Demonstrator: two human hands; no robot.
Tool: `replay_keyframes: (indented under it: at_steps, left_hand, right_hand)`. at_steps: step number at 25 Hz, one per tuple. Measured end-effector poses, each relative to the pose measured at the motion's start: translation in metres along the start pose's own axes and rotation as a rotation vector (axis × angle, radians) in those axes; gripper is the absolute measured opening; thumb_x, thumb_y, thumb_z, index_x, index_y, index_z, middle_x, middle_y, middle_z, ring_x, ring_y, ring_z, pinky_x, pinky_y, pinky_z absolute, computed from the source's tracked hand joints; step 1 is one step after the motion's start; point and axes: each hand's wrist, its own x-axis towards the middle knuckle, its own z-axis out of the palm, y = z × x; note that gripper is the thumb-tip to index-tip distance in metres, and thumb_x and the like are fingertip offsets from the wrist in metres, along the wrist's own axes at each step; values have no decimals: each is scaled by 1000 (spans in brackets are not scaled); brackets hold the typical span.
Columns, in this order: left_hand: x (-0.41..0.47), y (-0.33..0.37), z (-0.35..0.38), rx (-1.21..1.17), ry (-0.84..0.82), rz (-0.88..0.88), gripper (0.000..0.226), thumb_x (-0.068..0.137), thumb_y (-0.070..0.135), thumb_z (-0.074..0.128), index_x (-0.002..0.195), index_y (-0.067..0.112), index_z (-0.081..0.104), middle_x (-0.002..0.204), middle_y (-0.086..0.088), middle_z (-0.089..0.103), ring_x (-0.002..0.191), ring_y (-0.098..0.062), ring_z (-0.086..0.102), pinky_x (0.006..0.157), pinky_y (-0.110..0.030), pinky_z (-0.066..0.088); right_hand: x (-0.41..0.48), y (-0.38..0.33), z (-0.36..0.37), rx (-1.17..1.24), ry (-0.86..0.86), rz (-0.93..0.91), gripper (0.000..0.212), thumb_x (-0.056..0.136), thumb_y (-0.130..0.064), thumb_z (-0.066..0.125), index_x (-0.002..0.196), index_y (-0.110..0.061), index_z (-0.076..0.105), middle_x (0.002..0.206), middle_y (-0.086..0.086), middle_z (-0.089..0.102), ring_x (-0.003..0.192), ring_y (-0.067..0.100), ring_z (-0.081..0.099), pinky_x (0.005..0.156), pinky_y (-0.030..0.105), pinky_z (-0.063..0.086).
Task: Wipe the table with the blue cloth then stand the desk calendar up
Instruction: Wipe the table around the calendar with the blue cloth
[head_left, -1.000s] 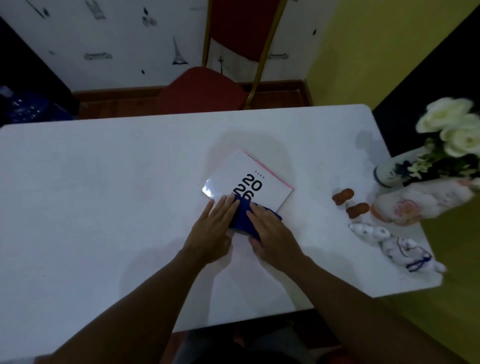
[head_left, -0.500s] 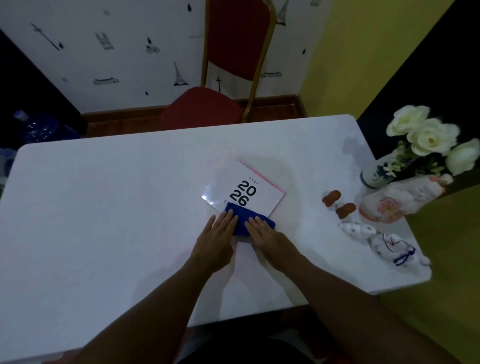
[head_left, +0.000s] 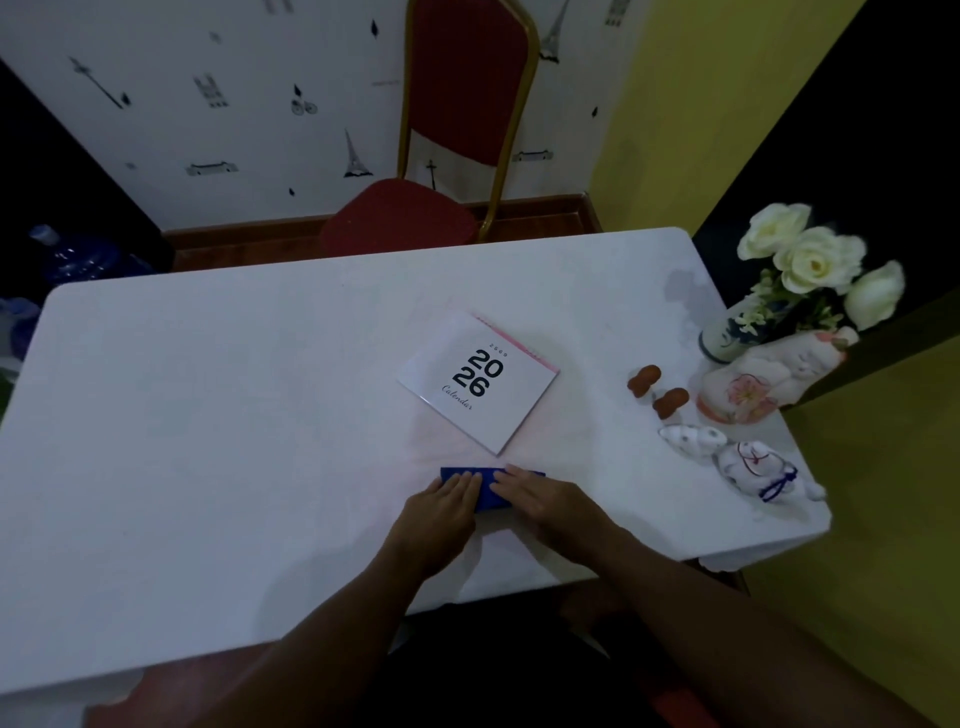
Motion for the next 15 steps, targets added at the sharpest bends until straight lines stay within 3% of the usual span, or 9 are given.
replay_keyframes:
  at_steps: [2, 3, 5, 10, 15]
  left_hand:
    - [-12, 1, 16, -28, -138, -28, 68, 106, 31, 48, 164, 2, 29, 170, -18, 32, 158, -31, 35, 129, -44, 29]
    - [-16, 0, 22, -39, -188, -39, 68, 109, 37, 36, 167, 6, 18, 175, -15, 18, 164, -29, 20, 133, -43, 15]
    - [-22, -1, 26, -31, -175, -44, 67, 111, 42, 25, 169, 10, 12, 177, -10, 8, 166, -26, 9, 134, -40, 4]
    - [-22, -1, 23, -73, -177, -71, 60, 114, 35, 19, 169, 12, 11, 178, -7, 6, 166, -22, 6, 134, -36, 3]
    - [-18, -5, 7, -343, -22, -186, 58, 112, 33, 34, 167, 17, 26, 175, -2, 26, 159, -17, 32, 127, -33, 34]
  right_hand:
    - [-11, -3, 9, 41, -107, 32, 63, 84, -13, 74, 144, -6, 55, 147, 14, 56, 138, 29, 53, 100, 44, 56]
    - [-16, -4, 12, 56, -152, 53, 64, 87, -20, 67, 147, -7, 51, 153, 12, 51, 143, 28, 46, 108, 44, 50]
    - [-21, -7, 18, 41, -151, 80, 66, 88, -30, 57, 149, -7, 49, 156, 12, 46, 147, 27, 40, 115, 44, 42]
    - [-23, -10, 26, -82, -123, 99, 57, 100, -26, 48, 151, -2, 43, 158, 16, 41, 147, 30, 39, 119, 48, 35]
    - [-14, -10, 11, 41, -20, 153, 52, 94, -22, 58, 141, -2, 57, 149, 14, 55, 138, 29, 52, 115, 43, 43]
